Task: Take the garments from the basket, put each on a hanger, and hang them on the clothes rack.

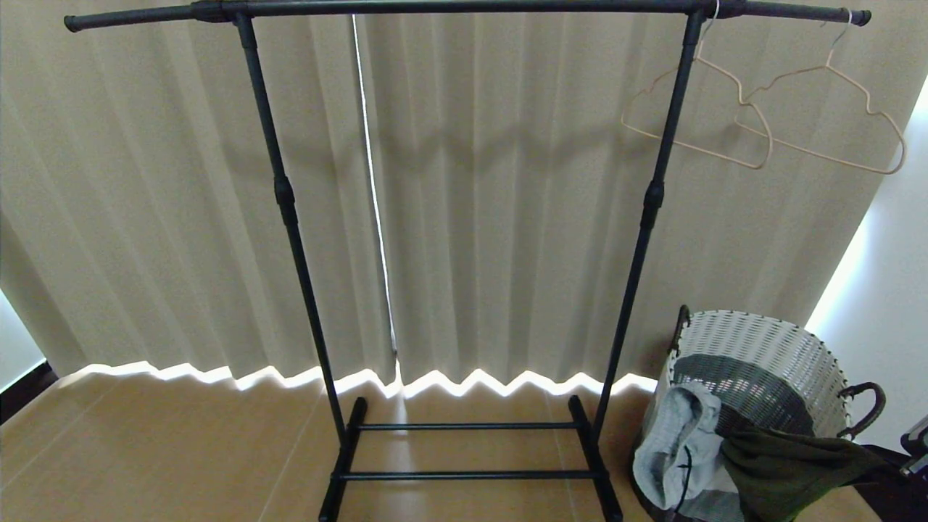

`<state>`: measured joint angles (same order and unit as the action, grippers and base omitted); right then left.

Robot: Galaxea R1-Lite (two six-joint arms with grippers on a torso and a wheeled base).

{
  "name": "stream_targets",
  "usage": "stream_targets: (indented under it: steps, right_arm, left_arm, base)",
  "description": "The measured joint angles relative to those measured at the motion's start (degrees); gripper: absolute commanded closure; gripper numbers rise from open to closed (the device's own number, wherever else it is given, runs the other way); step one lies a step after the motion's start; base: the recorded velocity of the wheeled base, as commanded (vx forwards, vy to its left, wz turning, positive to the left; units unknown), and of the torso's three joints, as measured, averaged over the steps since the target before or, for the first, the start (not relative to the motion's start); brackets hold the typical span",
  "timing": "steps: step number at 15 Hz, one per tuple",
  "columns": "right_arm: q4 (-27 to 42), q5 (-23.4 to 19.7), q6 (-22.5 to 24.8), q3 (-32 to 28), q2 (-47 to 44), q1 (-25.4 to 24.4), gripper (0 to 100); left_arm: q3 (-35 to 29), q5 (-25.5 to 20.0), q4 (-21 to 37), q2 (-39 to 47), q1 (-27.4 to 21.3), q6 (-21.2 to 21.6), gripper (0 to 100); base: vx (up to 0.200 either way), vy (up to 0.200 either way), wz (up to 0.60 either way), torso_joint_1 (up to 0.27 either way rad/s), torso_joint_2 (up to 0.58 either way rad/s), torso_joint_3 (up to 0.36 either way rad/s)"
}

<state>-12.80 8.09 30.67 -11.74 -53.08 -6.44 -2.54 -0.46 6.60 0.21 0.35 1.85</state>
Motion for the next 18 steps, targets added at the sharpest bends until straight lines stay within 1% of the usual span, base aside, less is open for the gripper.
stream_targets:
  steps: [1,3,6,8,10,12,13,14,15,17,18]
  right_arm:
    - [-0.02,-0.16,-0.02,-0.07,0.00,-0.01,100]
    - [0.00,-0.33,-0.10,-0.13,0.00,-0.20,100]
    - [-0.15,-0.35,-0.21,-0.38,-0.09,-0.41,100]
    - [-0.26,-0.49,-0.22,-0.55,-0.06,-0.50,100]
    - [-0.22,-1.15,-0.29,-0.55,-0.20,-0.50,100]
    - [-0.41,-1.61,-1.00,-0.96,-0.33,-0.78,100]
    - [-0.33,-1.87,-2.45,-1.62,-0.37,-1.48,100]
    - [-0.22,-2.00,-4.73,-2.67,-0.48,-3.07,100]
    - [-0.15,-2.08,-7.24,-3.88,-0.76,-5.02,100]
    - [-0.28,-2.11,-13.24,-6.61,-2.10,-9.52,100]
    - [-0.26,-2.13,-16.53,-8.40,-2.86,-11.86,100]
  left_arm:
    - [-0.02,0.02,0.00,0.00,-0.05,0.39,0]
    - [0.00,0.02,-0.02,0.00,-0.02,2.50,0]
    - [0.00,-0.11,-0.02,0.00,-0.05,2.96,0]
    - [0.00,-1.80,-0.06,0.00,-0.05,3.10,0]
    - [0.01,-4.92,-0.13,0.00,-0.02,3.10,0]
    - [0.00,-6.84,-2.35,0.00,-0.02,3.10,0]
    - [-0.41,-9.83,-3.38,0.04,-0.05,3.45,0]
    - [-1.56,-14.80,-3.89,0.28,-0.06,4.39,0]
    - [-2.76,-17.10,-4.25,1.02,-0.11,5.50,0]
    - [-5.18,-19.63,-5.12,4.58,-0.26,7.67,0]
    - [-6.53,-20.49,-6.46,7.53,-0.40,8.44,0]
  base:
    - [0.000,0.000,0.00,0.000,0.00,0.000]
    - [0.000,0.000,0.00,0.000,0.00,0.000]
    - [0.000,0.000,0.00,0.000,0.00,0.000]
    - [0.000,0.000,0.00,0.000,0.00,0.000]
    - [0.000,0.000,0.00,0.000,0.00,0.000]
    - [0.000,0.000,0.00,0.000,0.00,0.000]
    - [0.000,0.000,0.00,0.000,0.00,0.000]
    - [0.000,0.000,0.00,0.000,0.00,0.000]
    - [0.000,0.000,0.00,0.000,0.00,0.000]
    - [0.000,0.000,0.00,0.000,0.00,0.000]
    - [0.000,0.000,0.00,0.000,0.00,0.000]
